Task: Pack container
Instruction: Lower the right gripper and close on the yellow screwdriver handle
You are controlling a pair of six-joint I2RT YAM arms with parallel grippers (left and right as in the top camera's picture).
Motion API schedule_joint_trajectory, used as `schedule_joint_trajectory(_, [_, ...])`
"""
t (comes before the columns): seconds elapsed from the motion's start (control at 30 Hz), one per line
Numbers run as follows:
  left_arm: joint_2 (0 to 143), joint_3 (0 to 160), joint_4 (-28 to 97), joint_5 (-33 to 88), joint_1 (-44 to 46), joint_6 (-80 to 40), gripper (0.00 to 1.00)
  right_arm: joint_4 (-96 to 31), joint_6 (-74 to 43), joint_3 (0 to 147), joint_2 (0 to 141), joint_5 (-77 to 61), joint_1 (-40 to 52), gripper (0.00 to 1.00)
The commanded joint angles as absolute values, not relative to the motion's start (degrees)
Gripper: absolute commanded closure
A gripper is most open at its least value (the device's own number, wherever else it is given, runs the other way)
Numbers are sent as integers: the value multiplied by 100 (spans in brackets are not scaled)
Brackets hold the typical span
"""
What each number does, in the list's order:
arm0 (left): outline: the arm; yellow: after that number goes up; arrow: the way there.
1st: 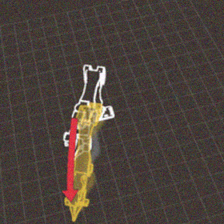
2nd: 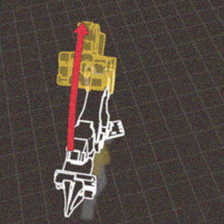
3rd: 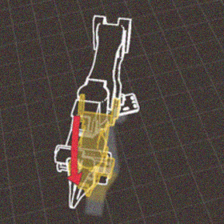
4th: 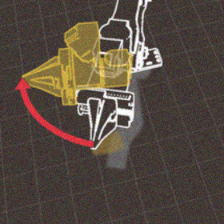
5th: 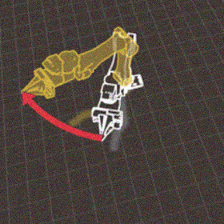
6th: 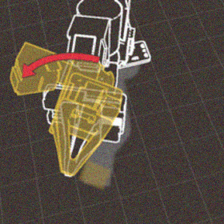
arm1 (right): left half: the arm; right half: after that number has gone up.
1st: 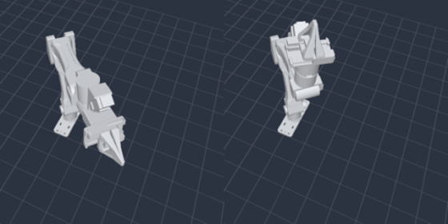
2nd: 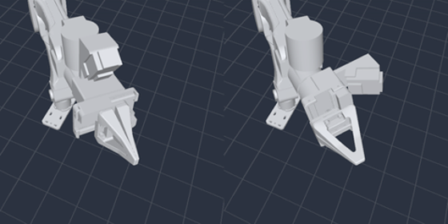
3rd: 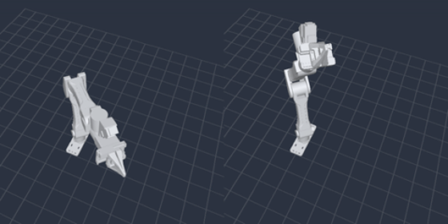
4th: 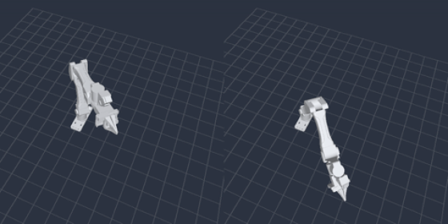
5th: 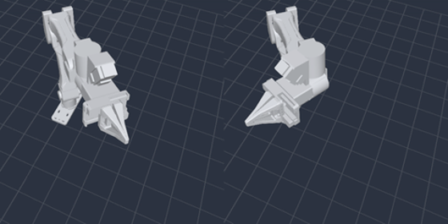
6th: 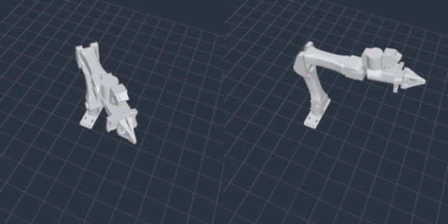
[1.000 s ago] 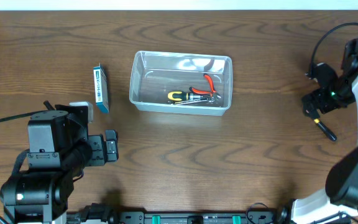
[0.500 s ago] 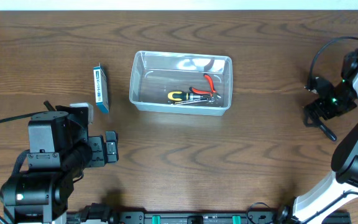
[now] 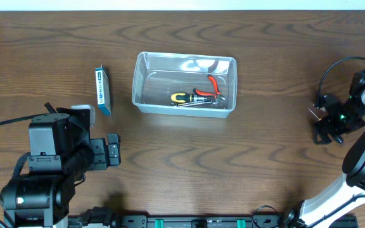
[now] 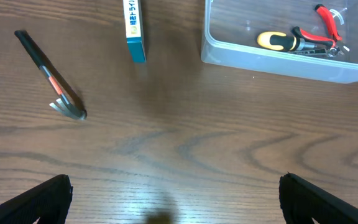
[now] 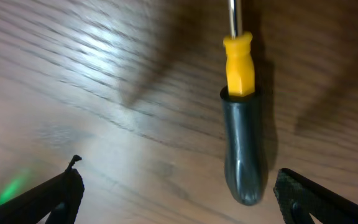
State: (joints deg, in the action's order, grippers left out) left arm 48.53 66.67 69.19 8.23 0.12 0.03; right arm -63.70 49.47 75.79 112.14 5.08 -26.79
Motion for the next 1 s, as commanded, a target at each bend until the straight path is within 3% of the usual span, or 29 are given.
schedule_joint_trajectory(0.0, [4860, 6716, 6941, 836, 30, 43, 2, -6228, 5011, 7454, 11290, 777, -2731, 1])
schedule_joint_trajectory(0.97, [4860, 6716, 7006, 836, 30, 38, 2, -4724, 5148, 6930, 11319, 464, -2746, 4])
